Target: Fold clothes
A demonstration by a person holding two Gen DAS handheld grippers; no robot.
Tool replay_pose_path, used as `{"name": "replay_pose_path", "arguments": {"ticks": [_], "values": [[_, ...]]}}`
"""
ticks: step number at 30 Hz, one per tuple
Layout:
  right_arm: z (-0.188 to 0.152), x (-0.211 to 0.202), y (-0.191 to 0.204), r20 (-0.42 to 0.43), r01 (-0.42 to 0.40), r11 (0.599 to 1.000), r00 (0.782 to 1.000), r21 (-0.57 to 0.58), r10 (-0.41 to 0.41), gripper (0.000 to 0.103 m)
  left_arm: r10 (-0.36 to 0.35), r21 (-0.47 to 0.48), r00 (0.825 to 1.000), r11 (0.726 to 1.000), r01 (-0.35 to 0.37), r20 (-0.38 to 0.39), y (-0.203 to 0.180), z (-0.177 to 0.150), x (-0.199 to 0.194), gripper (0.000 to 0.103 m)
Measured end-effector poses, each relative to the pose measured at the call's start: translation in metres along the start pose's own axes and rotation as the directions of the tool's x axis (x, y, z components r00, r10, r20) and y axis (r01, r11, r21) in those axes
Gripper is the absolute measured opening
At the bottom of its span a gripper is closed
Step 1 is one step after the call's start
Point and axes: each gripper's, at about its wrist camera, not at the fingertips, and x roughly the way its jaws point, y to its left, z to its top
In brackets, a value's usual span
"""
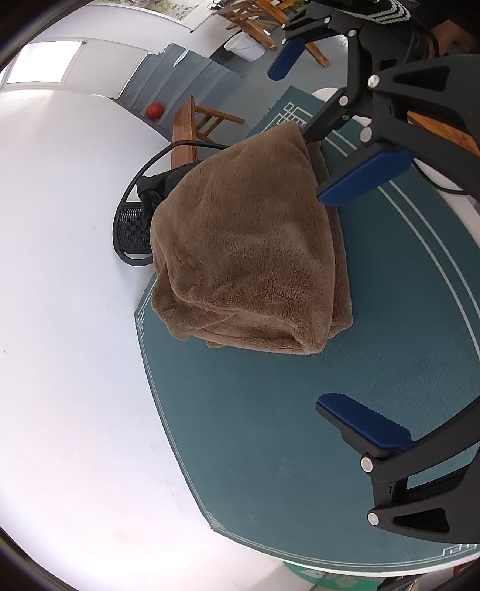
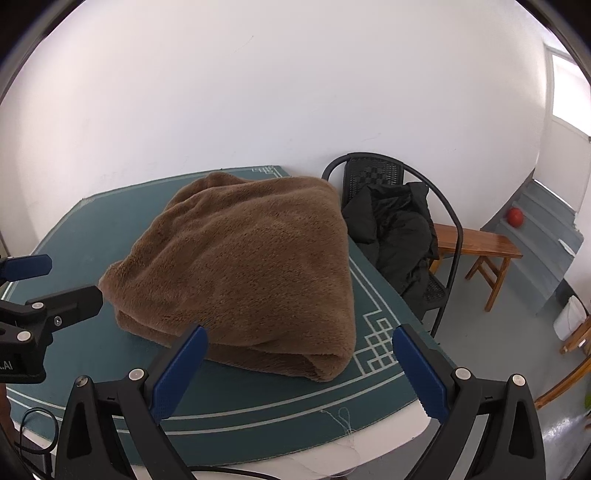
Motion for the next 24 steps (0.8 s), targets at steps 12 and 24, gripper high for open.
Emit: {"name": "replay_pose_path", "arguments": {"ticks": [12, 24], "values": [[-0.002, 0.004, -0.003, -0.007, 0.006, 1.0, 1.0, 0.011, -0.006, 0.102, -0.009, 0.026, 1.0, 1.0, 0.009, -0.014, -0.009, -0.002, 0.003, 0.102], [-0.003, 0.003, -0.01, -0.004, 0.013, 1.0, 1.0, 0.024, -0.013, 0.102, -0.035, 0.034, 0.999, 0.999, 0.036, -0.031, -0.015, -0.002, 0.004, 0.102]]}}
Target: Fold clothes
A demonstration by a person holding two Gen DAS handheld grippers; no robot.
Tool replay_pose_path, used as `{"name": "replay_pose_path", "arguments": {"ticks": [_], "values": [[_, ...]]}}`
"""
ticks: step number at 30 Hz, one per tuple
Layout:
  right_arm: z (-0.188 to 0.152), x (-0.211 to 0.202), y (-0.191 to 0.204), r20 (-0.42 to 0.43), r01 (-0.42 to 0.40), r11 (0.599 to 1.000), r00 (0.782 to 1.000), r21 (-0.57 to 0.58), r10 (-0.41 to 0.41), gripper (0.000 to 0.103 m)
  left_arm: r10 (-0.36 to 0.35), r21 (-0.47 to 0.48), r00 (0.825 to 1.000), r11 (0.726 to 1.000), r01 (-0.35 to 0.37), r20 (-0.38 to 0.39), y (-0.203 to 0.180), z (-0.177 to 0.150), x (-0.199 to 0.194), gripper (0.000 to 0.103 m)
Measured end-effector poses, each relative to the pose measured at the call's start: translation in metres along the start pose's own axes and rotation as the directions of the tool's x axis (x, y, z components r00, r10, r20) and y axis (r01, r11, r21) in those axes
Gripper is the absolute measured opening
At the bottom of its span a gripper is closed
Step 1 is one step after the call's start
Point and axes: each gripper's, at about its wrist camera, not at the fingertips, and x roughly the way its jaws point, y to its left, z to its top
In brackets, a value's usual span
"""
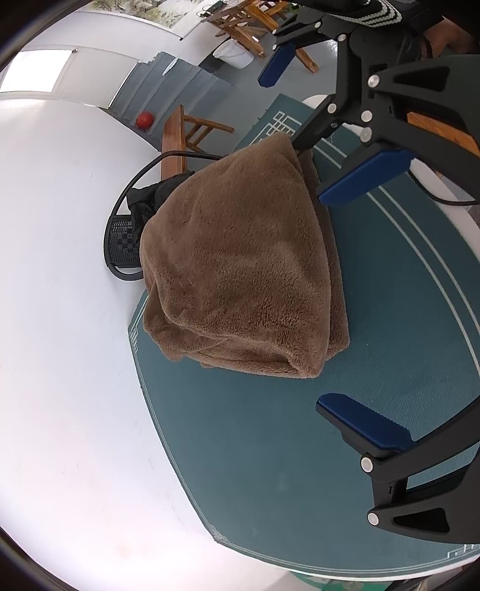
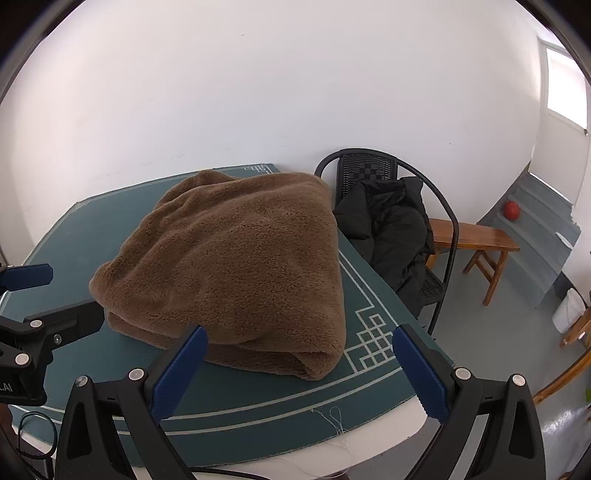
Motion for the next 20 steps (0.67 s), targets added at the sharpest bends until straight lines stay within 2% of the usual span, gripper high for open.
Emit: {"name": "replay_pose_path", "arguments": {"ticks": [20], "values": [[-0.0002, 0.0024, 0.0017, -0.006, 0.004, 1.0, 1.0, 0.001, -0.004, 0.102, -0.014, 0.012, 1.0, 1.0, 0.014, -0.004, -0.0027, -0.0014, 0.0036, 0.102]]}}
